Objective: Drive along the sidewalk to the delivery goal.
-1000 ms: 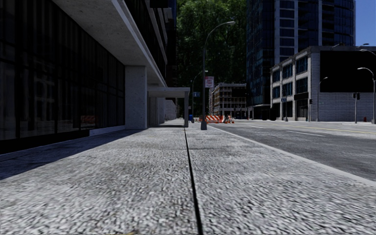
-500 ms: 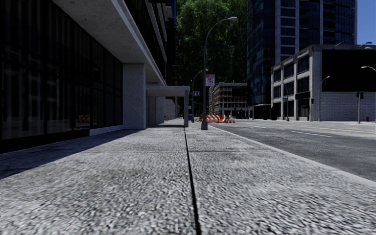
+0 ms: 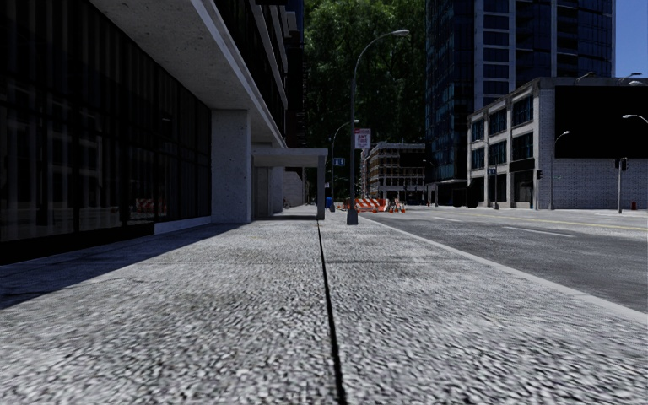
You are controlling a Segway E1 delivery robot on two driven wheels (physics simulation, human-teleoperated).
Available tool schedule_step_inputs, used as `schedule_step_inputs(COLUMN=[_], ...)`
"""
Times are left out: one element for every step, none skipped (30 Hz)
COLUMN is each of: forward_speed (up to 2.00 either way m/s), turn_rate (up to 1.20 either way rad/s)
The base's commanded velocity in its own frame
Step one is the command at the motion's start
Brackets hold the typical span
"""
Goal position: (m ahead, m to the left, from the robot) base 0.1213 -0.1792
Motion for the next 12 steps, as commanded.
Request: schedule_step_inputs(forward_speed=[0.0,0.0,0.0,0.0,0.0,0.0,0.0,0.0,0.0,0.0,0.0,0.0], turn_rate=[0.0,0.0,0.0,0.0,0.0,0.0,0.0,0.0,0.0,0.0,0.0,0.0])
